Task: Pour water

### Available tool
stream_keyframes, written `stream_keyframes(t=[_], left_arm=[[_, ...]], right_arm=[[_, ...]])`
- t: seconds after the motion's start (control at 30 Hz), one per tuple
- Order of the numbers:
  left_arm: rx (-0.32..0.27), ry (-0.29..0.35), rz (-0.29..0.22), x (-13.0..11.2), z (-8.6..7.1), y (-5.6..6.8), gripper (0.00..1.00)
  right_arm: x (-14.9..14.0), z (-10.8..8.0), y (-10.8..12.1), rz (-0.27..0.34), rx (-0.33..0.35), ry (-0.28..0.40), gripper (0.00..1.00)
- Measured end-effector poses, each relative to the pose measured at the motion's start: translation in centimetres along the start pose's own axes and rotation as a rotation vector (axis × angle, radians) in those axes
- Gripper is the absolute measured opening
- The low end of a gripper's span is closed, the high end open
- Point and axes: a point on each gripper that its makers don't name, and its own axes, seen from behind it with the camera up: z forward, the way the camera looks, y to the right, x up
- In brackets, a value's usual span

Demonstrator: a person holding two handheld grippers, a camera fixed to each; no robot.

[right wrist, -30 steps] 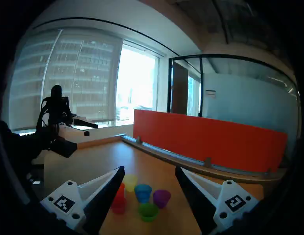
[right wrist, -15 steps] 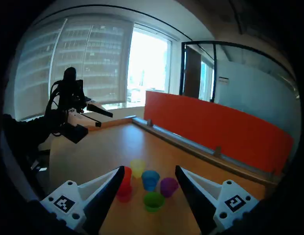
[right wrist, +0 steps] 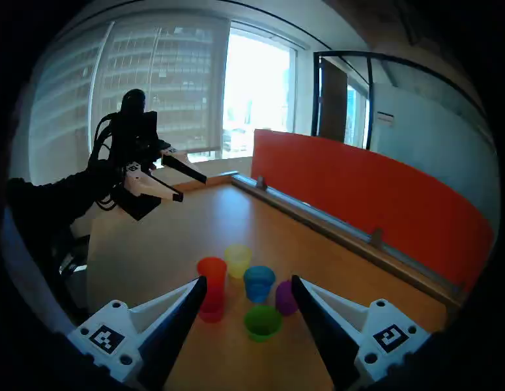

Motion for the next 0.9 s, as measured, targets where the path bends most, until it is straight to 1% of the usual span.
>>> stream_keyframes(t=[0.2, 0.57, 0.77, 0.9], left_arm=[[-0.026, -0.039, 0.036, -1.2, 1.1, 0.2, 0.98], [-0.076, -0.11, 0.044, -3.3, 3.6, 0.7, 0.98], [-0.096, -0.139, 0.042, -4.4, 4.8, 0.5, 0.98], [-0.112, -0.157, 0.05, -4.9, 5.5, 0.5, 0.98]], right_arm=[[-1.0, 0.6, -0.1, -0.014, 0.015, -0.034, 1.0], [-3.6, 2.0, -0.3, -0.027, 0.036, -0.088, 1.0], [-4.8, 2.7, -0.1, -0.031, 0.045, -0.107, 1.0], [-5.7, 3.3, 0.1, -0.034, 0.042, -0.115, 1.0]])
